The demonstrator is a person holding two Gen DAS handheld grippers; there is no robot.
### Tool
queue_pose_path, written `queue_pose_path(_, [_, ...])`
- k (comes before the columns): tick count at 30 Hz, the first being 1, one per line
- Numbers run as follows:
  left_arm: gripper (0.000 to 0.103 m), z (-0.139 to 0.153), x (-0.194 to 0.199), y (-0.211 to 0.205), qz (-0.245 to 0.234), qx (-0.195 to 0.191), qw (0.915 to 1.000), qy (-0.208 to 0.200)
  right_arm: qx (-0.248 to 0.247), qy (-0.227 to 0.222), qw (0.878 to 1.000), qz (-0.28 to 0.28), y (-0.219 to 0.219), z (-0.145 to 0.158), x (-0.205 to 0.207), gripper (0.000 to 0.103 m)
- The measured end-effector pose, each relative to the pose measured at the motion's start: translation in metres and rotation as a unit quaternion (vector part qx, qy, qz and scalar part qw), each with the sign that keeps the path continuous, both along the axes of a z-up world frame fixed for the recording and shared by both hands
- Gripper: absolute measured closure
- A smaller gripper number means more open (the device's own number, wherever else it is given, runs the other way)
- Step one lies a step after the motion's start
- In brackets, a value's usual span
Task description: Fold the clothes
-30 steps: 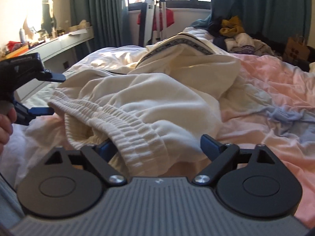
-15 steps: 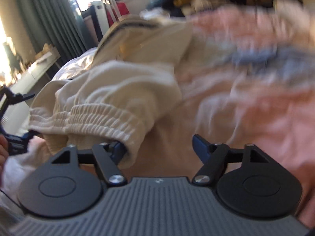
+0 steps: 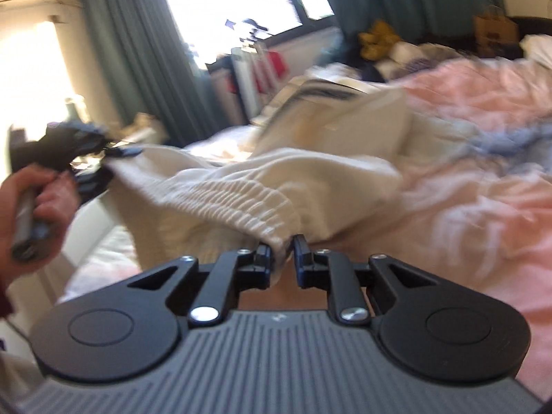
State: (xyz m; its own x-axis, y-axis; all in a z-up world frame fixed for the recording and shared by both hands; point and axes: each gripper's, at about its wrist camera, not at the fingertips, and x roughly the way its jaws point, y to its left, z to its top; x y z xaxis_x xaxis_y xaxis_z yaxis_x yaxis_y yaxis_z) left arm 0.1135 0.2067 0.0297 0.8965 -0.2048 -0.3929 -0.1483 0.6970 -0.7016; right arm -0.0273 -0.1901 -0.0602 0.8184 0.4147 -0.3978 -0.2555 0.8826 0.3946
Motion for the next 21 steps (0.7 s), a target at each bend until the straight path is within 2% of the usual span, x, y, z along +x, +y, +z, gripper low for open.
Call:
queue_pose_path(4, [0.095, 0.057, 0.031, 0.017, 0.008, 0.059, 0.9977, -0.033, 0.023, -0.026, 0.998, 0.054, 0.033, 0.019, 0.005, 0.086])
queue_pose_path(7, [0.095, 0.086, 0.055, 0.033, 0.03, 0.1, 0.9936, -0.043, 0.036, -0.042, 0.994, 0.097, 0.072, 0.031, 0.021, 0.086])
queue_pose_path(10, [0.095, 0.093, 0.083, 0.051, 0.059, 0.14, 0.9877, -0.035, 0.032, -0.054, 0.989, 0.137, 0.117, 0.038, 0.044, 0.086])
queue_pose_path(13, [0.095, 0.069, 0.113, 0.072, 0.068, 0.177, 0.9818, -0.007, 0.022, -0.04, 0.985, 0.166, 0.156, 0.025, 0.07, 0.086])
queue_pose_path(18, [0.094, -0.012, 0.146, 0.109, 0.062, 0.196, 0.9765, 0.064, 0.018, -0.004, 0.983, 0.183, 0.183, -0.01, 0.103, 0.086])
queue_pose_path(21, [0.094, -0.037, 0.151, 0.122, 0.055, 0.191, 0.977, 0.077, 0.008, -0.001, 0.983, 0.184, 0.186, -0.018, 0.112, 0.086])
